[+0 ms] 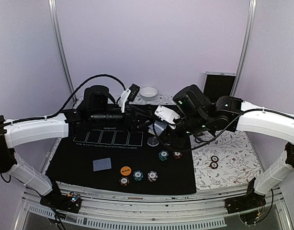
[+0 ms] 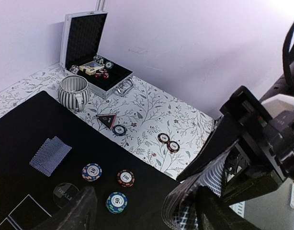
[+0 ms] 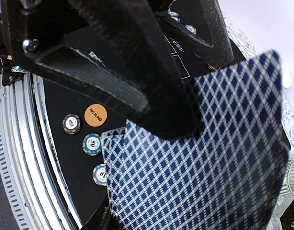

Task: Distribute texas hold em gaming equipment
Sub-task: Pick up the poker card from the face-down deck piles.

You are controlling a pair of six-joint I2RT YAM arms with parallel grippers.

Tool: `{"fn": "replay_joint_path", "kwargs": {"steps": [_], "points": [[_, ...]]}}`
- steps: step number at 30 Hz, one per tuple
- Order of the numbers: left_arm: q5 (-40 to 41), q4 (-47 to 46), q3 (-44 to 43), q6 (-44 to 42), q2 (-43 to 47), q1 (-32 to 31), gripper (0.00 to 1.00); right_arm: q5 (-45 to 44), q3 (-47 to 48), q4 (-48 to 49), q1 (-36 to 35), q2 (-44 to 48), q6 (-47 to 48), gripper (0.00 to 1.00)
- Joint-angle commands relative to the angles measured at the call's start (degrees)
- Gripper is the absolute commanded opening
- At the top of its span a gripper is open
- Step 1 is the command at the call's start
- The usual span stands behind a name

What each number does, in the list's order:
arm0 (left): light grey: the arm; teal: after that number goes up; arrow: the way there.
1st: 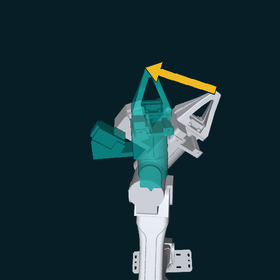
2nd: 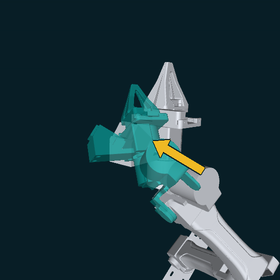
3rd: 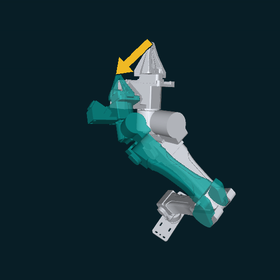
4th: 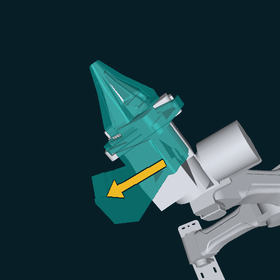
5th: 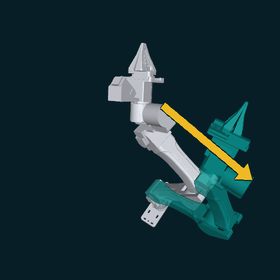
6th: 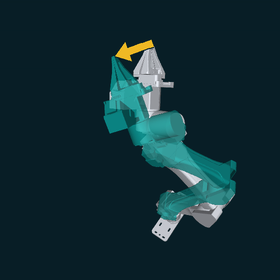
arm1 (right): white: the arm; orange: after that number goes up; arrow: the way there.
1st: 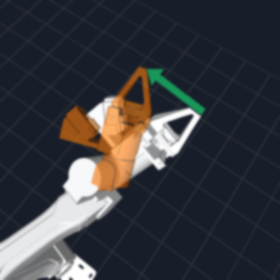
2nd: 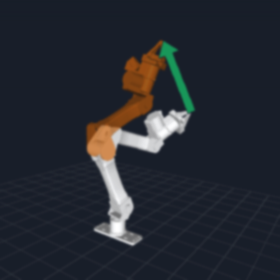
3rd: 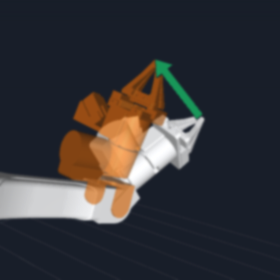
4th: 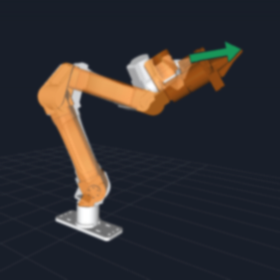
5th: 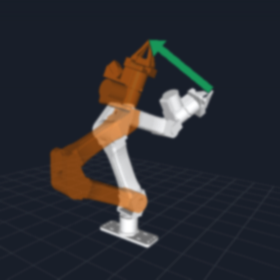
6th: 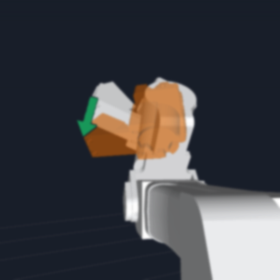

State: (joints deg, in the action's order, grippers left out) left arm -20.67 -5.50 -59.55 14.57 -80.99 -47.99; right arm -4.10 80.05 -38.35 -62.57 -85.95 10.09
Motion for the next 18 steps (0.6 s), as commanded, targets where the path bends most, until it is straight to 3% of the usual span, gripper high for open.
{"fn": "replay_joint_path", "kwargs": {"steps": [1,6,10,13,18], "points": [[-3.8,-1.7,0.8,-0.7,0.7,0.0,0.65,0.5,1.1,1.4,-0.3,0.5,0.3,0.04],[-6.2,-3.5,1.6,-0.7,2.1,0.0,0.37,0.4,0.8,1.4,-0.3,0.5,0.2,0.04],[-6.9,-3.9,2.6,-0.7,3.5,0.1,0.22,0.1,0.4,1.4,-0.3,0.7,0.1,0.04],[-7.1,-4.0,3.0,-0.6,4.6,0.2,0.02,-0.2,0.2,1.5,-0.3,0.7,0.2,0.04],[-7.9,-4.0,3.7,-0.1,6.9,0.6,0.0,-1.0,-0.5,1.4,-0.2,1.0,0.1,0.04]]}}
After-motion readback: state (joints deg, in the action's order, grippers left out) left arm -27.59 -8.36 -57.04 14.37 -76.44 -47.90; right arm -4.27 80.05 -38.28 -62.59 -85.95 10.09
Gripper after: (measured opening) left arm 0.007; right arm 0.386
